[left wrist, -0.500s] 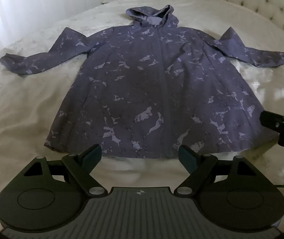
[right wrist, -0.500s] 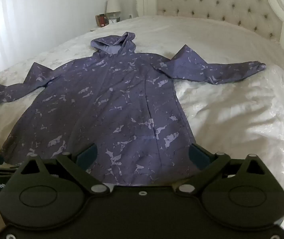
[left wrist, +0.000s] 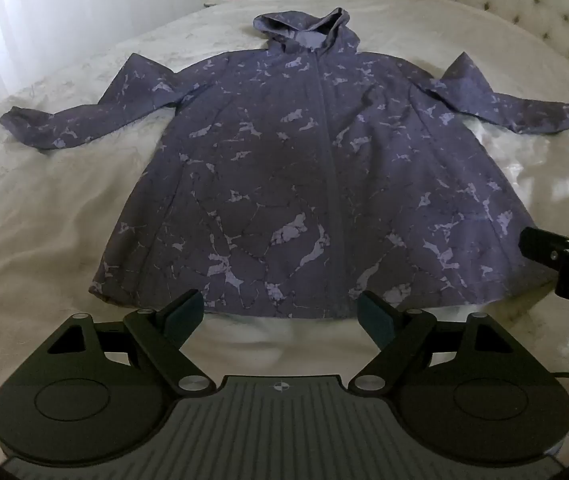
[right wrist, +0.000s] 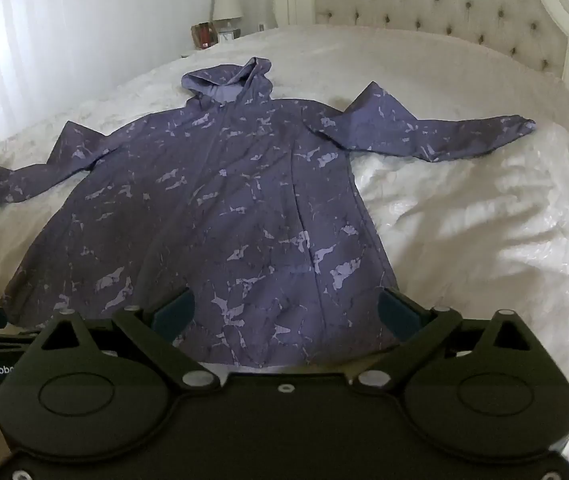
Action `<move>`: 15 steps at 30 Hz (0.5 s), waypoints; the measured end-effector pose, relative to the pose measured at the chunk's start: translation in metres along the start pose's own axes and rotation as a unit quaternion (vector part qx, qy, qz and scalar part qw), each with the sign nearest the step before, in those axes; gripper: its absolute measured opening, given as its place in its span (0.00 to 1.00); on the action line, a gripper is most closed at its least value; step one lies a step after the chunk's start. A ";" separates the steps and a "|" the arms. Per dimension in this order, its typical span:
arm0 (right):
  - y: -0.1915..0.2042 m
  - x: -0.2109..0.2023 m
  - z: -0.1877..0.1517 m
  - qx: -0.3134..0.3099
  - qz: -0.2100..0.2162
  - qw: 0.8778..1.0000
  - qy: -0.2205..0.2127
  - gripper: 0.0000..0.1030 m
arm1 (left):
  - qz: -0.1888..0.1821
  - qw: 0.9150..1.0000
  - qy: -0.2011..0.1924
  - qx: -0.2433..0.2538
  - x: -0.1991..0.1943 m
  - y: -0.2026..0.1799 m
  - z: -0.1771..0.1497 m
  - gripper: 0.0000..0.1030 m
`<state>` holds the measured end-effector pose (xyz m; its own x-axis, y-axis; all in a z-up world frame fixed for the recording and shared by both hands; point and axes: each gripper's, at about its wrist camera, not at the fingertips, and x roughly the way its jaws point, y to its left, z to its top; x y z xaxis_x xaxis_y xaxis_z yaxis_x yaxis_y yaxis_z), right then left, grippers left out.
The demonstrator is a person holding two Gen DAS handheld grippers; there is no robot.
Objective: Fold large clothes
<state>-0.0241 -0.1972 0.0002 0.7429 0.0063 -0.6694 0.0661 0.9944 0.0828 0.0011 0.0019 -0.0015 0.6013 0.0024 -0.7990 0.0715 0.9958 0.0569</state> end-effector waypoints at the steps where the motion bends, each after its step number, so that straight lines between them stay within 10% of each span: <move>1: -0.001 0.001 0.001 0.002 0.002 1.000 0.003 0.96 | 0.000 1.000 0.000 0.000 0.000 0.000 0.000 0.81; 15: -0.001 0.002 0.000 0.001 0.003 1.000 0.006 0.96 | 0.001 1.000 0.002 0.000 0.002 -0.001 -0.002 0.81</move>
<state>-0.0227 -0.1978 -0.0018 0.7358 0.0136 -0.6771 0.0634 0.9940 0.0888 0.0008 0.0014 -0.0039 0.5976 0.0049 -0.8018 0.0708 0.9958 0.0589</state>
